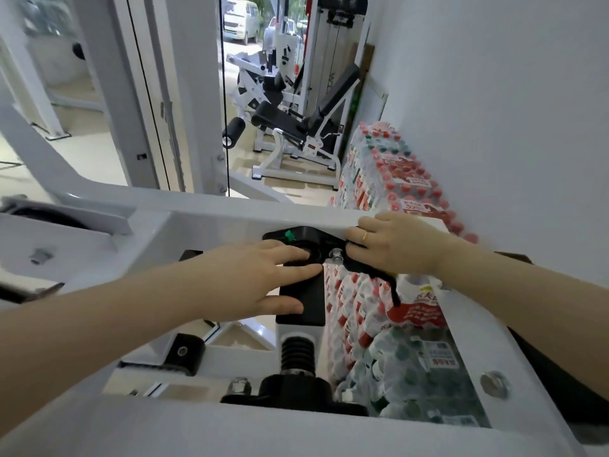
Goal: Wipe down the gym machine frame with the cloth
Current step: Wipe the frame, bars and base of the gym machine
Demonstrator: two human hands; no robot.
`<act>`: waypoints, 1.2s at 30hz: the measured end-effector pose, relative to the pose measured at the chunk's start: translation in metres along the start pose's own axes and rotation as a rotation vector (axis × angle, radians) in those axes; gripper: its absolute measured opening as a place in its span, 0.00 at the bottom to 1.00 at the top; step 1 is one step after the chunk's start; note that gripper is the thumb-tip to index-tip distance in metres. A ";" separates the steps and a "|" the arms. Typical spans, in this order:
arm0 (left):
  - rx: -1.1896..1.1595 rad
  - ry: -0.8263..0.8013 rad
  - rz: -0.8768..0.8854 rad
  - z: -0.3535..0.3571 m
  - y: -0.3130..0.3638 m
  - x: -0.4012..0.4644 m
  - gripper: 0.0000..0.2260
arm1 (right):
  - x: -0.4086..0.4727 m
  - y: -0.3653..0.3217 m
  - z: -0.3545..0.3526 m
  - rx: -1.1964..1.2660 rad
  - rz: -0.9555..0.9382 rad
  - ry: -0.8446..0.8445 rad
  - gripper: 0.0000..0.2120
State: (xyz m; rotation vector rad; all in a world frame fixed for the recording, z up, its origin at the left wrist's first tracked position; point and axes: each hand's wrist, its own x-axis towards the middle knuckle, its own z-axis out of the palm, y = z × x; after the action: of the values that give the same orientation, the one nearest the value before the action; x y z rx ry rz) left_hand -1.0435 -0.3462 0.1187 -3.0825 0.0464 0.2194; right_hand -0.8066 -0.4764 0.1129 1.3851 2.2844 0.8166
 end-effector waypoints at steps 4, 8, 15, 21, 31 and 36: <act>0.002 -0.028 -0.078 0.000 -0.014 -0.021 0.32 | -0.018 0.000 -0.022 0.108 0.311 0.074 0.20; 0.028 -0.065 -0.218 -0.003 -0.044 -0.042 0.31 | 0.024 -0.007 -0.060 0.113 0.374 0.251 0.12; 0.119 -0.177 -0.359 0.003 -0.095 -0.101 0.44 | 0.166 -0.025 -0.063 -0.017 0.015 -0.308 0.15; 0.055 -0.142 -0.321 0.015 -0.116 -0.129 0.44 | 0.171 -0.014 -0.059 -0.125 -0.093 -0.547 0.17; -0.042 -0.089 -0.214 0.025 -0.130 -0.142 0.41 | 0.218 -0.037 -0.027 0.072 0.176 -0.099 0.12; -0.091 -0.058 -0.182 0.031 -0.134 -0.141 0.41 | 0.193 -0.045 -0.021 0.007 0.339 -0.237 0.09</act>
State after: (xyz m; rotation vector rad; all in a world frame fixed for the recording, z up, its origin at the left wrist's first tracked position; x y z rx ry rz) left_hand -1.1829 -0.2074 0.1150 -3.1424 -0.2513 0.3099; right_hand -0.9380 -0.3276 0.1011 1.7980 1.9047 0.6959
